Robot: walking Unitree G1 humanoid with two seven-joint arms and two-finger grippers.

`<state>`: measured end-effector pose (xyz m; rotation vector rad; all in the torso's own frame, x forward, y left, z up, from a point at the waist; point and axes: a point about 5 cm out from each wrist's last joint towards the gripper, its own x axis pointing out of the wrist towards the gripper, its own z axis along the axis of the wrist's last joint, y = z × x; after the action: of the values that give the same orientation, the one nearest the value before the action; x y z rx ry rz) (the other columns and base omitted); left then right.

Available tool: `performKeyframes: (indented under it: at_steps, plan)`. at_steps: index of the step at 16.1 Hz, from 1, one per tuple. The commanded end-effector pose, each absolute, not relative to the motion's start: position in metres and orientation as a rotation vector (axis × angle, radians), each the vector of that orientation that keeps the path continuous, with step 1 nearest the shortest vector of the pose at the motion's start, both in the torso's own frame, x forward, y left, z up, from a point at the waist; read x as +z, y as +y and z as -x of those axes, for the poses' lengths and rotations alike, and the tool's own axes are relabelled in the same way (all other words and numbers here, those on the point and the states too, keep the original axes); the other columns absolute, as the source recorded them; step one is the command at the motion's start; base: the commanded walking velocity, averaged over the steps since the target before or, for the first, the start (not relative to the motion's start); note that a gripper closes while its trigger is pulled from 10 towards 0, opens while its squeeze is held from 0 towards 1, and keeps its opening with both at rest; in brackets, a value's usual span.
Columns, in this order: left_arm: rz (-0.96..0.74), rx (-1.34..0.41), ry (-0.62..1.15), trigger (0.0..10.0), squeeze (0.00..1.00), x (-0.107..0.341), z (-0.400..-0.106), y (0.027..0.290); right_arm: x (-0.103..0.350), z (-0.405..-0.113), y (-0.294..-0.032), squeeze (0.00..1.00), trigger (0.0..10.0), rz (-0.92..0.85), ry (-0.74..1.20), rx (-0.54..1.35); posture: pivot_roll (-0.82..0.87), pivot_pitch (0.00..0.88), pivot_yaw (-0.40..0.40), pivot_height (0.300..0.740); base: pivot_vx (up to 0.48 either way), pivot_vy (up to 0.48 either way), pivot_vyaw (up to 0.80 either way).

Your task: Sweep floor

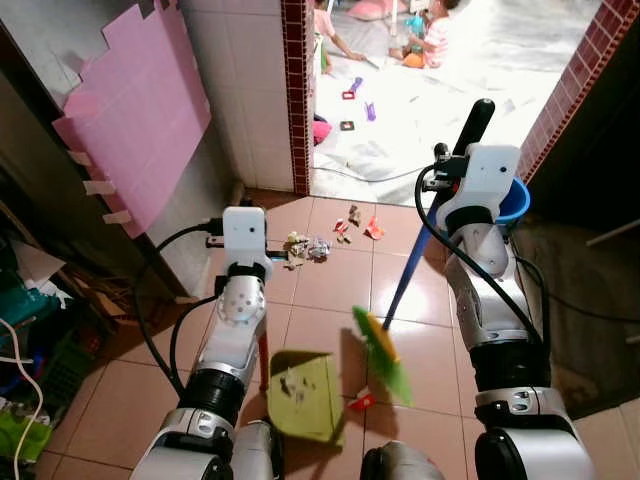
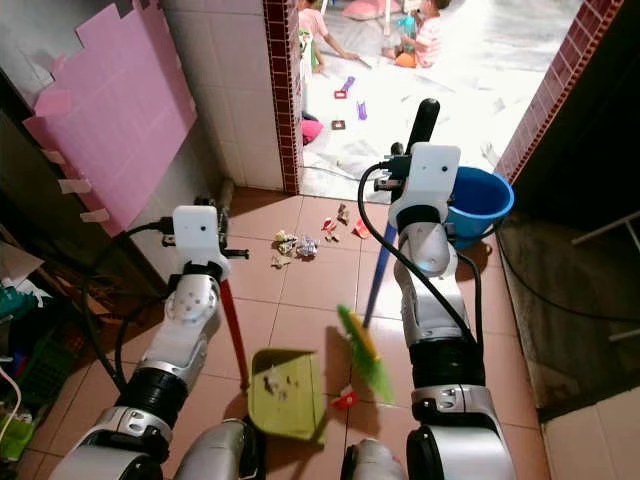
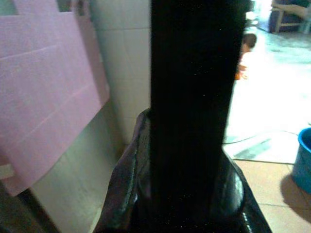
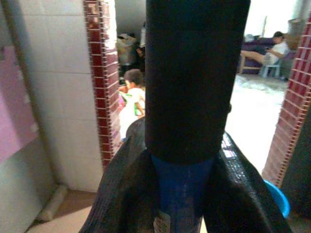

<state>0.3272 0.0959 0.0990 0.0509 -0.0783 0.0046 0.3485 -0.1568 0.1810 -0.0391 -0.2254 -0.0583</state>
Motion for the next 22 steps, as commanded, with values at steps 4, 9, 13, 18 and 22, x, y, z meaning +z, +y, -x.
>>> performKeyframes:
  at_steps: [4, 9, 13, 18, 22]
  plan:
    - [-0.087, -0.076, -0.032, 10.0, 0.00, 0.094, -0.330, 0.080, 0.190, -0.350, -0.168, 0.00, 10.0, 0.160, -0.234, -0.151, -0.07, 0.099, 0.038, 0.740, 0.000, 0.000, 0.00]
    - [-0.097, -0.057, -0.007, 10.0, 0.00, 0.087, -0.332, 0.071, 0.160, -0.351, -0.174, 0.00, 10.0, 0.133, -0.035, -0.209, -0.08, 0.102, 0.040, 0.740, 0.000, 0.000, 0.00]
    - [0.085, -0.106, 0.120, 10.0, 0.00, 0.073, -0.331, 0.056, 0.147, -0.352, -0.155, 0.00, 10.0, -0.070, 0.070, -0.144, -0.08, 0.092, 0.043, 0.740, 0.000, 0.000, 0.00]
    - [0.158, -0.189, 0.100, 10.0, 0.00, 0.082, -0.334, 0.051, 0.168, -0.353, -0.134, 0.00, 10.0, -0.237, -0.028, 0.006, -0.09, 0.087, 0.041, 0.740, 0.000, 0.000, 0.00]
    - [0.164, -0.175, 0.037, 10.0, 0.00, 0.090, -0.334, 0.060, 0.173, -0.353, -0.130, 0.00, 10.0, -0.281, -0.047, 0.064, -0.07, 0.077, 0.017, 0.740, 0.000, 0.000, 0.00]
